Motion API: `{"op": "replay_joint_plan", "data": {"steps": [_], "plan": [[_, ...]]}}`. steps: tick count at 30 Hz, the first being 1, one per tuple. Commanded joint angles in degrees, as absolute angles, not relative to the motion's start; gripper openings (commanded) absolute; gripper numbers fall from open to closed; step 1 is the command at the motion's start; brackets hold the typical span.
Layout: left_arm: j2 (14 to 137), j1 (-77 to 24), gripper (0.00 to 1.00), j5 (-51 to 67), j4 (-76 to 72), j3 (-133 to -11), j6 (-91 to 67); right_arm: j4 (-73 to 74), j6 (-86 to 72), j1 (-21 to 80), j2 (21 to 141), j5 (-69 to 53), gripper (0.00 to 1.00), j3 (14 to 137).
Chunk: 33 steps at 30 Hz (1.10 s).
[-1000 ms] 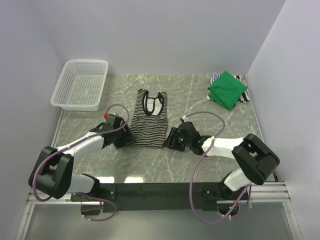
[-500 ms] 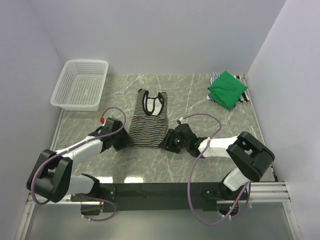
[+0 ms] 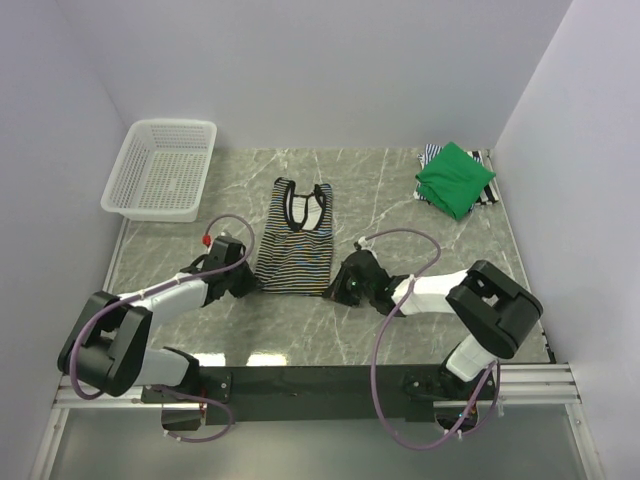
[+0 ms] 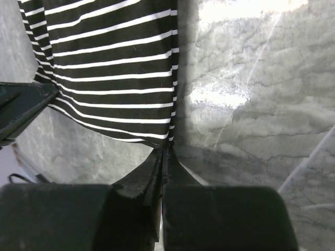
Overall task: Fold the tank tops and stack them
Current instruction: Fold the tank top
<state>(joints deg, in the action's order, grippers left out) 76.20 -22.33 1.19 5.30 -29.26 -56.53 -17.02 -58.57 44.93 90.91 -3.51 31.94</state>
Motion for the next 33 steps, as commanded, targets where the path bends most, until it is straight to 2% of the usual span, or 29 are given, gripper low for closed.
{"op": "replay_joint_plan", "data": {"steps": [1,5,12,13,17,20,23,28,31,33], "plan": [[75.06,-22.59,0.01,1.40,7.03,-28.83,-53.79,-10.82,-54.15,45.96,89.23,2.63,0.00,33.40],[70.59,-26.61,0.01,2.19,12.81,-29.71,-54.31,-3.98,-51.86,50.09,82.28,5.88,0.00,33.84],[56.29,-39.80,0.01,0.27,24.31,-26.20,-66.67,5.70,-57.03,65.99,69.36,10.36,0.00,31.56],[54.34,-43.47,0.01,0.18,25.91,-25.15,-68.80,7.02,-58.26,70.70,67.17,12.55,0.00,31.03],[43.35,-54.97,0.01,-6.49,33.21,-24.87,-79.26,13.51,-66.94,81.63,62.76,17.64,0.00,30.76],[38.33,-61.32,0.01,-12.82,40.83,-29.76,-84.37,18.08,-70.30,86.90,60.39,21.86,0.00,32.77],[38.23,-62.32,0.01,-17.13,44.38,-35.84,-83.94,21.34,-69.62,87.63,59.07,24.94,0.00,36.03],[47.09,-61.44,0.04,-23.55,41.58,-46.30,-76.04,27.06,-67.24,84.04,57.83,29.70,0.00,41.47],[55.26,-57.07,0.03,-23.30,38.16,-52.79,-69.36,26.20,-63.29,76.14,55.47,27.52,0.00,41.75],[60.28,-53.19,0.01,-18.13,33.35,-54.75,-65.23,24.79,-58.99,69.22,54.06,25.41,0.00,41.40]]}}
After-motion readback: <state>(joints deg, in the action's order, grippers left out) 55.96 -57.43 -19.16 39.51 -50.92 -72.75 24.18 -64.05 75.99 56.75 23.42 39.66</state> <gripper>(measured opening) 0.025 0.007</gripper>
